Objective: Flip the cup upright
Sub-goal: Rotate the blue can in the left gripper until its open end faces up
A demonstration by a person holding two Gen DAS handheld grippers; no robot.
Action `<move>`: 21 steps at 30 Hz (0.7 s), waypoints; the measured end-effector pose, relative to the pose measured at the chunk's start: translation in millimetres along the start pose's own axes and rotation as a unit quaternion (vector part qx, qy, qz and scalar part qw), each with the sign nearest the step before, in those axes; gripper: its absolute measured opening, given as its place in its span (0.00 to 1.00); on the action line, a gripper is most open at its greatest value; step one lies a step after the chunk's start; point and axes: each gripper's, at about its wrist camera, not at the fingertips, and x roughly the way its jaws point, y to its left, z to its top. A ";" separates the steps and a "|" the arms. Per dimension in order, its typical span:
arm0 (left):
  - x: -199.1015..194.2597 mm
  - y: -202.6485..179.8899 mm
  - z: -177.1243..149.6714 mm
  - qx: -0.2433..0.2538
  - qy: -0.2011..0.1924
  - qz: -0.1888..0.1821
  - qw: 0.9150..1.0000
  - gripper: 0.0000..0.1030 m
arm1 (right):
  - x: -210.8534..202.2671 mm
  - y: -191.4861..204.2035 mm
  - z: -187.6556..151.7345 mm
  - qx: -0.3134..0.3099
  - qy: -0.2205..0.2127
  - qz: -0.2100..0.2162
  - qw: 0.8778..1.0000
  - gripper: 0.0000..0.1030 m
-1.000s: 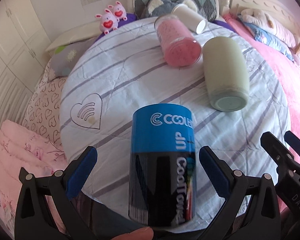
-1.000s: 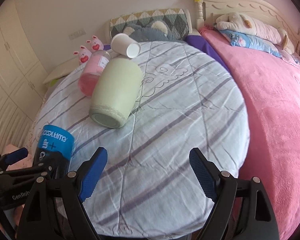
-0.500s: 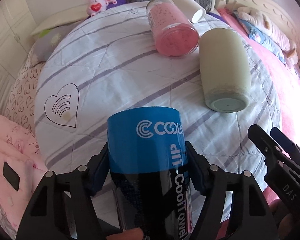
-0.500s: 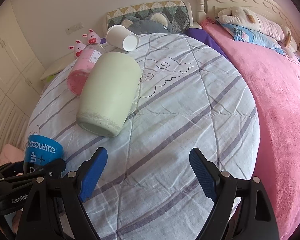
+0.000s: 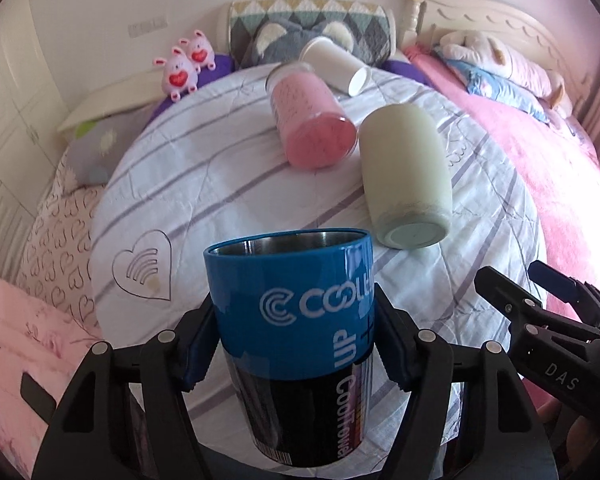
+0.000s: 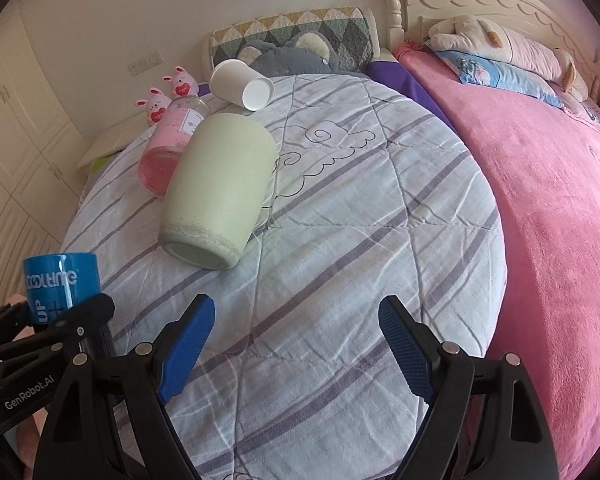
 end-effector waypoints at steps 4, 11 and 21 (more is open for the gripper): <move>-8.9 -0.1 0.3 0.007 -0.030 0.010 0.999 0.67 | -4.3 0.9 -2.0 -0.001 -0.003 0.000 1.000 0.83; -14.3 -2.4 -6.1 0.011 -0.065 0.018 0.998 0.66 | -10.7 -0.7 -5.8 0.002 -0.007 -0.003 1.000 0.83; -9.2 -6.5 -8.7 0.013 -0.068 0.022 0.997 0.66 | -24.0 -2.4 -12.9 0.003 -0.016 -0.006 1.000 0.83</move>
